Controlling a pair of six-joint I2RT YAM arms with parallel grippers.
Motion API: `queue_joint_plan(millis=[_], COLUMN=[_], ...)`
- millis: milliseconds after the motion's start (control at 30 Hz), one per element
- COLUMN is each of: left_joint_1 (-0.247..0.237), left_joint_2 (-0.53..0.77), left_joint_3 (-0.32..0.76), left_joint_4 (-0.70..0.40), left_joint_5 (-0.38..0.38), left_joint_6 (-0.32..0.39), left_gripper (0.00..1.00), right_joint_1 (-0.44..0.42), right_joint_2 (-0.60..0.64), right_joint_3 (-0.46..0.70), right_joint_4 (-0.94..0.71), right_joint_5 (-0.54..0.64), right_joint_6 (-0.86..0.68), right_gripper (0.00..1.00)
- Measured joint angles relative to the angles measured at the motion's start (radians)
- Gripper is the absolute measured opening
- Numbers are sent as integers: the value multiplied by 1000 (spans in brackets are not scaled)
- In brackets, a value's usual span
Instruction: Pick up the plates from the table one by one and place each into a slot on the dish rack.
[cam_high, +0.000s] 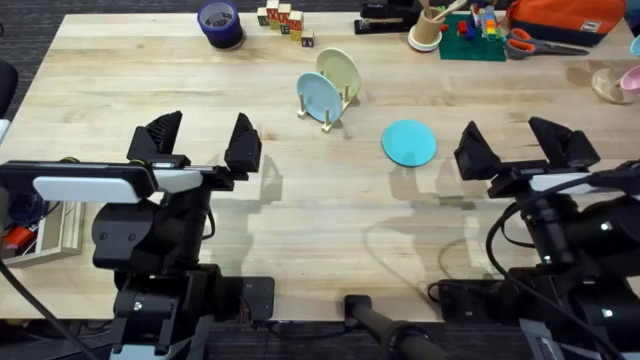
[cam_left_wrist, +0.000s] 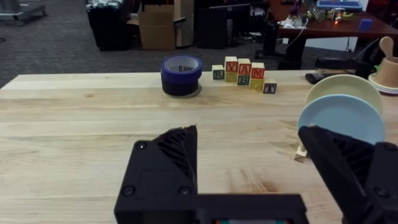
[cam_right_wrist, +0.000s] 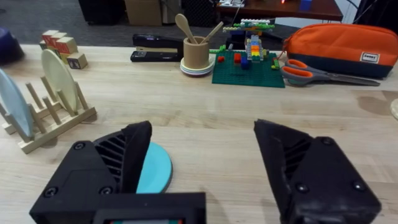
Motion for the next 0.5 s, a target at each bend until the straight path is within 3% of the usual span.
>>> queue_joint_plan(millis=[500], left_joint_1=[0], left_joint_2=[0], left_joint_3=[0], left_joint_4=[0], left_joint_5=[0], left_joint_6=[0], left_gripper=[993], right_joint_1=[0], right_joint_2=[0], right_joint_3=[2], right_joint_4=[-13], right_joint_5=[0], right_joint_6=[0], right_gripper=[995])
